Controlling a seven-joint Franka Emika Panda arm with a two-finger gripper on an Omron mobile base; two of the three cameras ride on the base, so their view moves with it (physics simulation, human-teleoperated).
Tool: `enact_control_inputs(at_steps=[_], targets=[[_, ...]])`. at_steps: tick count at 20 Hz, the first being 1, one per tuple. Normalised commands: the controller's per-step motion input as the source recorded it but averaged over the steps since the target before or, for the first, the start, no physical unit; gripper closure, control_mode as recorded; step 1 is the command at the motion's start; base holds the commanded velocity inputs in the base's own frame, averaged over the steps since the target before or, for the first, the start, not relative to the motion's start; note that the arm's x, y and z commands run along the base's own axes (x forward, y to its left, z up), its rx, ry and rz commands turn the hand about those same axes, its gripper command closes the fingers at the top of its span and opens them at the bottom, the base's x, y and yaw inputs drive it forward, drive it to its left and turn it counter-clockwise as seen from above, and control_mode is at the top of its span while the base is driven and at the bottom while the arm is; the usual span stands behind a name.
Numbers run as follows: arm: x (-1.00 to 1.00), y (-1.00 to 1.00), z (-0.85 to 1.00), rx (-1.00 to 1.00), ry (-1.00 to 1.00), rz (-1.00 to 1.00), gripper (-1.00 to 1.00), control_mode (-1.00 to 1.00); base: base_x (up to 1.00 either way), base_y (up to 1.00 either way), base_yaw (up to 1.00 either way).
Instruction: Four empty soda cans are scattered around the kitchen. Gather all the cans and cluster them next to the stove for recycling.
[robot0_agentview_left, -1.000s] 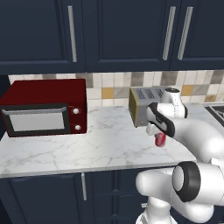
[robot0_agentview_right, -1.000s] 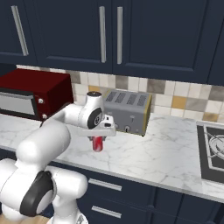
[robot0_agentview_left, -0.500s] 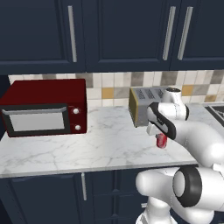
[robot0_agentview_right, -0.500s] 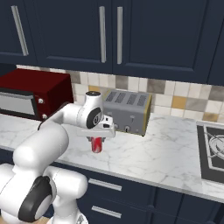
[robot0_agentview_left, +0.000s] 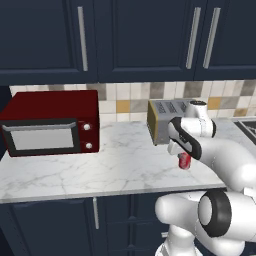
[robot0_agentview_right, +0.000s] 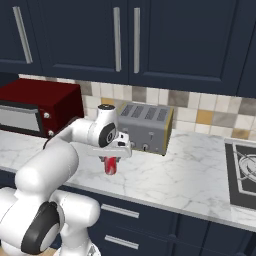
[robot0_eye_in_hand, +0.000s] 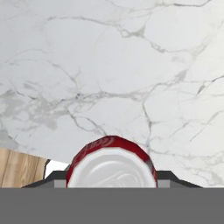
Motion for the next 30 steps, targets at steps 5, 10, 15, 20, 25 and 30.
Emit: enact_control_inputs(at_steps=[5,10,15,20,25,30], targets=[[0.00,0.00,0.00,0.00,0.00,0.00,1.00,1.00,-0.34,-0.01,-0.05],[0.00,0.00,0.00,0.00,0.00,0.00,1.00,1.00,-0.47,0.00,-0.06],[0.00,0.00,0.00,0.00,0.00,0.00,1.00,1.00,-0.18,-0.20,-0.12],[0.00,0.00,0.00,0.00,0.00,0.00,1.00,1.00,-0.01,-0.59,-0.03],[0.00,0.00,0.00,0.00,0.00,0.00,1.00,1.00,0.00,-0.65,0.00],[0.00,0.00,0.00,0.00,0.00,0.00,1.00,1.00,0.02,-0.65,0.00]])
